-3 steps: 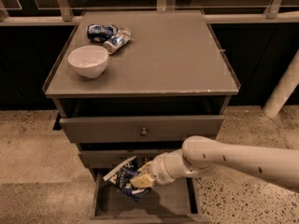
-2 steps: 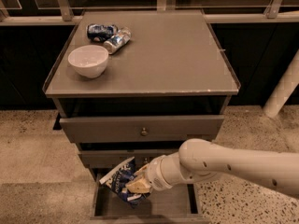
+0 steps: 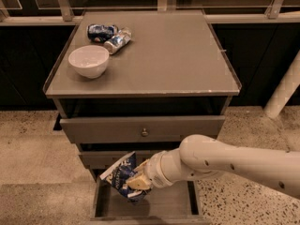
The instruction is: Pick blue chip bag from bottom drawer and place on counter
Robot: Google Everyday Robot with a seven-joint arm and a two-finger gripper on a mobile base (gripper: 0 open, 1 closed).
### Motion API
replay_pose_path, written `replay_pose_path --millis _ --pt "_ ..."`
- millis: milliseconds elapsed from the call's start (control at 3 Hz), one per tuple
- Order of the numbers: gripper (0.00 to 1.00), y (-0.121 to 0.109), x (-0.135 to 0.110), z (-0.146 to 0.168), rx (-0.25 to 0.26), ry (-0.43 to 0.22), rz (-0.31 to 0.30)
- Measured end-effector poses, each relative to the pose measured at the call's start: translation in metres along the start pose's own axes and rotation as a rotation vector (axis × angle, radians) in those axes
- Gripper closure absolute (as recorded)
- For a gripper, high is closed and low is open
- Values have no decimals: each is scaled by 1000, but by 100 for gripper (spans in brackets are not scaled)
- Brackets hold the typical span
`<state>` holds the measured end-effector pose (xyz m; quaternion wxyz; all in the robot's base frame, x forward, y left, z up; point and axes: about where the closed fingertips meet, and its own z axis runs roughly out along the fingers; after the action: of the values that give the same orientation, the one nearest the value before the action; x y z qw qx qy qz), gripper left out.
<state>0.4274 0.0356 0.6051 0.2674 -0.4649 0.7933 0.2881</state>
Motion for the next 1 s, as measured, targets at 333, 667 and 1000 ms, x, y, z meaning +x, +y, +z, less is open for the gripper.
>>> replay_pose_path --millis 333,667,1000 --pt "100 -3 -21 -31 68 -21 -51" --pt "100 -7 -62 -89 165 -48 -158" --pt "100 -14 -100 -147 239 -68 -240"
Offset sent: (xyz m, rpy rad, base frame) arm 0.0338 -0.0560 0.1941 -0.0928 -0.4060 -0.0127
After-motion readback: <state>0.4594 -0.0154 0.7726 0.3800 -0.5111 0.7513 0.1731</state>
